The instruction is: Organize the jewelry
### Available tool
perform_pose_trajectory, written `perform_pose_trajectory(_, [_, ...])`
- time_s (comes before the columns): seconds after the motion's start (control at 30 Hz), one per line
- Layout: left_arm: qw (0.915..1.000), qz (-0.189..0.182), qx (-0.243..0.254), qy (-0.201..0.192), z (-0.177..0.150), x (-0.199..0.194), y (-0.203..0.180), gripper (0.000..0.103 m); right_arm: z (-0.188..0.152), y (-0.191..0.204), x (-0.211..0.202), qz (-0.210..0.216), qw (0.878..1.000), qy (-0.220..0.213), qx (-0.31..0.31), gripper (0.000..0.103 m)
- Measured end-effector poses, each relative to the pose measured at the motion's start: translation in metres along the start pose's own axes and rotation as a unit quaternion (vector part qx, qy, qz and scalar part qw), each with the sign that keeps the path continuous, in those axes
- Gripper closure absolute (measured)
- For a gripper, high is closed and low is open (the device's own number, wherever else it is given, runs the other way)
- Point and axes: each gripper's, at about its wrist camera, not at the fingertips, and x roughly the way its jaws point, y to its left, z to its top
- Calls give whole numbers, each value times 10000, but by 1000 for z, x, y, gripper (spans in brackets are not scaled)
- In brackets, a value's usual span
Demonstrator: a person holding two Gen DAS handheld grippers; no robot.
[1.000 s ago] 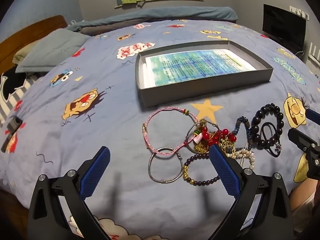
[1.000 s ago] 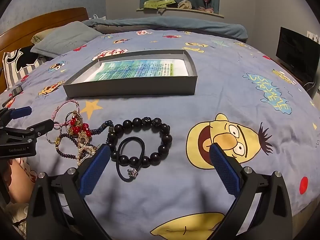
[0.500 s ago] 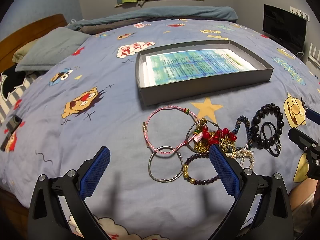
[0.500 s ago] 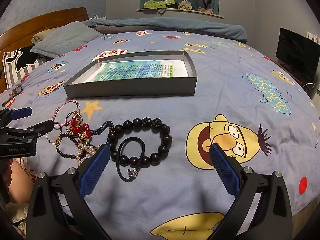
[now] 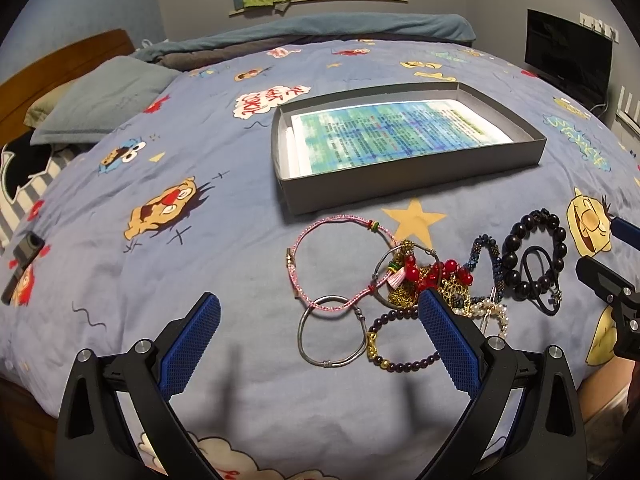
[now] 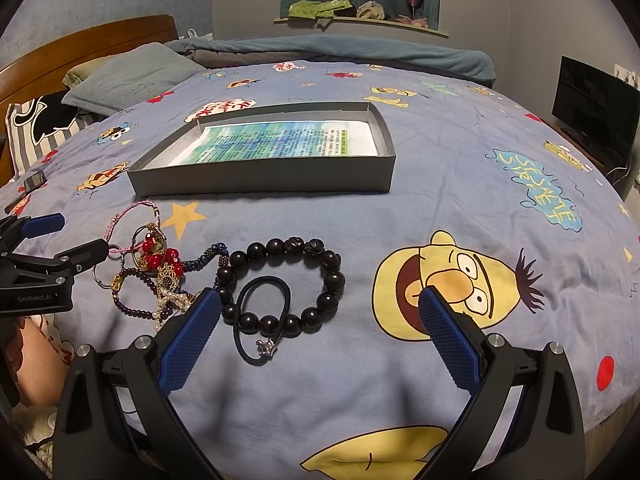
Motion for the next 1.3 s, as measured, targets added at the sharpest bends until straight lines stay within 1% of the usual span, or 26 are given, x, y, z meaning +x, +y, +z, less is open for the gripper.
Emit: perform_pose_trajectory(1.3, [10000, -1, -14, 40, 0, 2, 1, 5, 2, 1, 2, -2, 10000, 6, 12, 5])
